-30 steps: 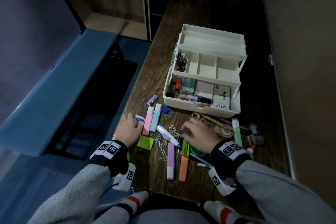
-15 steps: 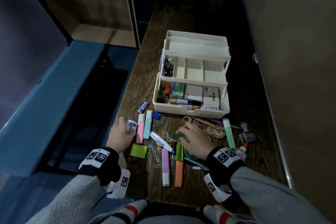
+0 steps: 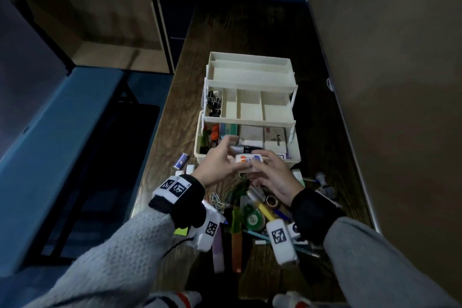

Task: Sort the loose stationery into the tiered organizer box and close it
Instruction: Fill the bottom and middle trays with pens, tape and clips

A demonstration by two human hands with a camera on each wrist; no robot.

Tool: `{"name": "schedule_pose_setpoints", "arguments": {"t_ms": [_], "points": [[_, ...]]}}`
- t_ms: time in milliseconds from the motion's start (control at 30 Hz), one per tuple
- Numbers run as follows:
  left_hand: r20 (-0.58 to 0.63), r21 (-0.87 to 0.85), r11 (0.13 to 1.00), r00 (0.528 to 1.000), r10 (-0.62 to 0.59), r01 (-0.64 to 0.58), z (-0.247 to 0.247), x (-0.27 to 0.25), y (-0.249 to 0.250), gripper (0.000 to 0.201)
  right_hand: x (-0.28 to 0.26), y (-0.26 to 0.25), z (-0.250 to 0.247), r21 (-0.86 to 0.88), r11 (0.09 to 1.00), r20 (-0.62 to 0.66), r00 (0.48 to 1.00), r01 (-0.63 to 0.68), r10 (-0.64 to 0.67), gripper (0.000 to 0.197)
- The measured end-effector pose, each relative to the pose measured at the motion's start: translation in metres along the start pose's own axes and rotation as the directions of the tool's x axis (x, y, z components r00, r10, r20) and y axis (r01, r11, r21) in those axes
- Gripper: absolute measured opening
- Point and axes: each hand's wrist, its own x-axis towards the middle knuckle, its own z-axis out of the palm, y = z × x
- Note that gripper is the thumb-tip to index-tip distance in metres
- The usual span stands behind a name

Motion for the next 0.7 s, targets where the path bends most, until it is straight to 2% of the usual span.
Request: {"name": "schedule_pose_setpoints", "arguments": {"t_ms": [67, 167, 233, 367, 467, 567, 700], "points": [[-0.054, -0.03, 0.999, 0.999, 0.009, -0.01, 0.001, 0.007, 0.001, 0.069, 0.008, -0.005, -0.011, 0.245, 0.969, -0.094, 0.993, -0.046, 0.071, 0.033], [-0.177, 0.003, 1.0, 0.984, 0.018, -0.017, -0.003, 0.01, -0.006, 0.061, 0.032, -0.018, -0.026, 0.283, 0.959, -0.274, 0.954, -0.036, 0.117, 0.032], [-0.216, 0.075, 0.997, 0.976, 0.034, -0.018, -0.007, 0.003, -0.016, 0.052, 0.052, -0.026, -0.033, 0.314, 0.949, -0.333, 0.931, -0.042, 0.151, 0.03], [-0.253, 0.096, 0.994, 0.964, 0.083, -0.061, -0.014, -0.018, -0.033, 0.033, 0.089, -0.029, -0.037, 0.349, 0.931, -0.374, 0.894, -0.11, 0.246, 0.031], [-0.255, 0.102, 0.994, 0.964, 0.075, -0.051, -0.021, -0.03, -0.043, 0.031, 0.108, -0.02, -0.041, 0.41, 0.903, -0.404, 0.863, -0.127, 0.304, 0.033], [-0.248, 0.12, 0.992, 0.967, 0.062, -0.032, -0.026, -0.039, -0.049, 0.024, 0.115, -0.016, -0.041, 0.396, 0.904, -0.357, 0.881, -0.159, 0.311, 0.039], [-0.245, 0.139, 0.99, 0.968, 0.047, -0.013, -0.023, -0.048, -0.053, 0.022, 0.116, -0.021, -0.038, 0.435, 0.892, -0.33, 0.899, -0.125, 0.288, 0.044]]}}
